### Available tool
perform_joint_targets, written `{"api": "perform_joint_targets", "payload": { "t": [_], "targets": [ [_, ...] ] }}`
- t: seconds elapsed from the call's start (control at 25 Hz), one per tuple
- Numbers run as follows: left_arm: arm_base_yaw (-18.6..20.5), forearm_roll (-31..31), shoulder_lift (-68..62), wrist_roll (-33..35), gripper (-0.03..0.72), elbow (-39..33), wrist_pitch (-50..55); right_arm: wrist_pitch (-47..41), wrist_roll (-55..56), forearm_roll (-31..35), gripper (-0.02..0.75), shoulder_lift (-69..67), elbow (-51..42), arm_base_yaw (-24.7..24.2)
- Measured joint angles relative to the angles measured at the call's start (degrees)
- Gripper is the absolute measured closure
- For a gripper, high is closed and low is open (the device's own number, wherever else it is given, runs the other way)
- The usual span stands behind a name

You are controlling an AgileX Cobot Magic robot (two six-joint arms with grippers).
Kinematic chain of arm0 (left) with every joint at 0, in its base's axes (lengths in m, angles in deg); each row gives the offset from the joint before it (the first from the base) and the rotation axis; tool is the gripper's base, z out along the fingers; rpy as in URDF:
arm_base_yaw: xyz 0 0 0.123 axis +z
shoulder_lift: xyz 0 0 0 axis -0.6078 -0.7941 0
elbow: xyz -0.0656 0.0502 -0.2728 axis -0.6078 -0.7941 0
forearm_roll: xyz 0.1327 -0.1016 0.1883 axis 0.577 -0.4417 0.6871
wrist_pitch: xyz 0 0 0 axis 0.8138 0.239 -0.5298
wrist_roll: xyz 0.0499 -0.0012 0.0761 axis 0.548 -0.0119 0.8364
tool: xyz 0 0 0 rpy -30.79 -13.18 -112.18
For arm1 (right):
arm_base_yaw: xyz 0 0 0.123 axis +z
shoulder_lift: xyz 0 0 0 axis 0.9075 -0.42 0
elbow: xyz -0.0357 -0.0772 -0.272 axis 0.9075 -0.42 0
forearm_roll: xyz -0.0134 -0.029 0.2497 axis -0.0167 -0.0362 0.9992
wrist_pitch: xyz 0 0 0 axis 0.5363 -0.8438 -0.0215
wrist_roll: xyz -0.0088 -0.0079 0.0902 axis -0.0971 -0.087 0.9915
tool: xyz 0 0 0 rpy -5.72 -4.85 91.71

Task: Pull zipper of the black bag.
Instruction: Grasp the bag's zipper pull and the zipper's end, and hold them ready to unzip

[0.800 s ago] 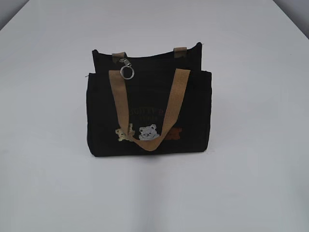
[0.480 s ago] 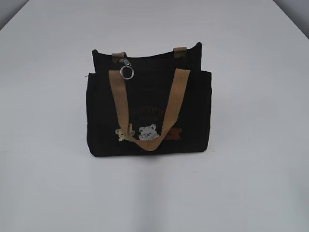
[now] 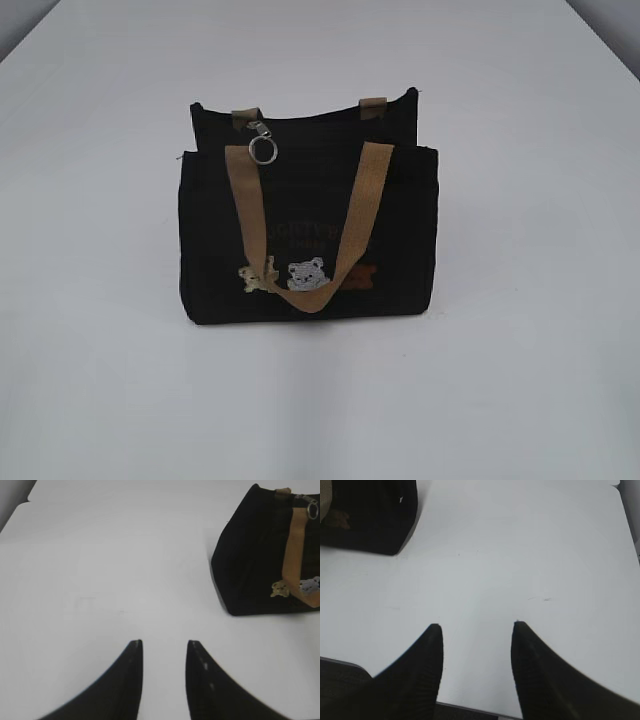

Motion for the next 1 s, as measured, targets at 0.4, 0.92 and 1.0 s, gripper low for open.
{"api": "perform_joint_targets", "payload": {
  "t": [0.4,0.92,1.0],
  "targets": [
    [0.00,-22.00,-13.39,17.58,0.455,0.00,-24.42,0.00,0.00,0.00,0.382,0.00,0.00,0.00],
    [-1.67,-88.16,-81.55,119.43,0.305,1.31,-17.77,0.00,0.00,0.00,0.382,0.00,0.00,0.00],
    [-3.19,-89.45,-87.23,123.98,0.293,2.67,-17.67,0.00,0.00,0.00,0.382,0.00,0.00,0.00]
  ]
}}
